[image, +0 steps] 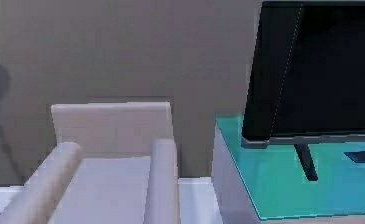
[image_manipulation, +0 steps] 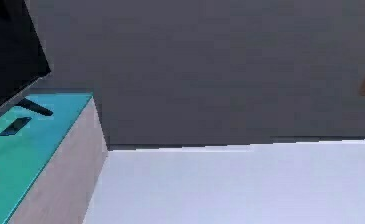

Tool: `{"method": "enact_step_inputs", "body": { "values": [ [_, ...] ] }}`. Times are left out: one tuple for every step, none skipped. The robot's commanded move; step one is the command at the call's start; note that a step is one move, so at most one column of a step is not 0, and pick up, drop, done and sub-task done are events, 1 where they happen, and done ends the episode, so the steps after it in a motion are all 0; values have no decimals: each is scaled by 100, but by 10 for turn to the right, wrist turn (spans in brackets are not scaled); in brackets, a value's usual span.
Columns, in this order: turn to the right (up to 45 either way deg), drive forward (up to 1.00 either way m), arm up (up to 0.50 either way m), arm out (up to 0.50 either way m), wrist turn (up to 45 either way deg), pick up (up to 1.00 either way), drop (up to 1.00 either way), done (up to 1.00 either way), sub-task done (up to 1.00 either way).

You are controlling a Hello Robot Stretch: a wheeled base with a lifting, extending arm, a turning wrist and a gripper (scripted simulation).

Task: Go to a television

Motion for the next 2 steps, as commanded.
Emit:
{"method": "enact_step_inputs", "body": {
  "values": [
    [390,0,0,0,0,0,0,0,0],
    [0,0,0,0,0,0,0,100,0]
  ]
}}
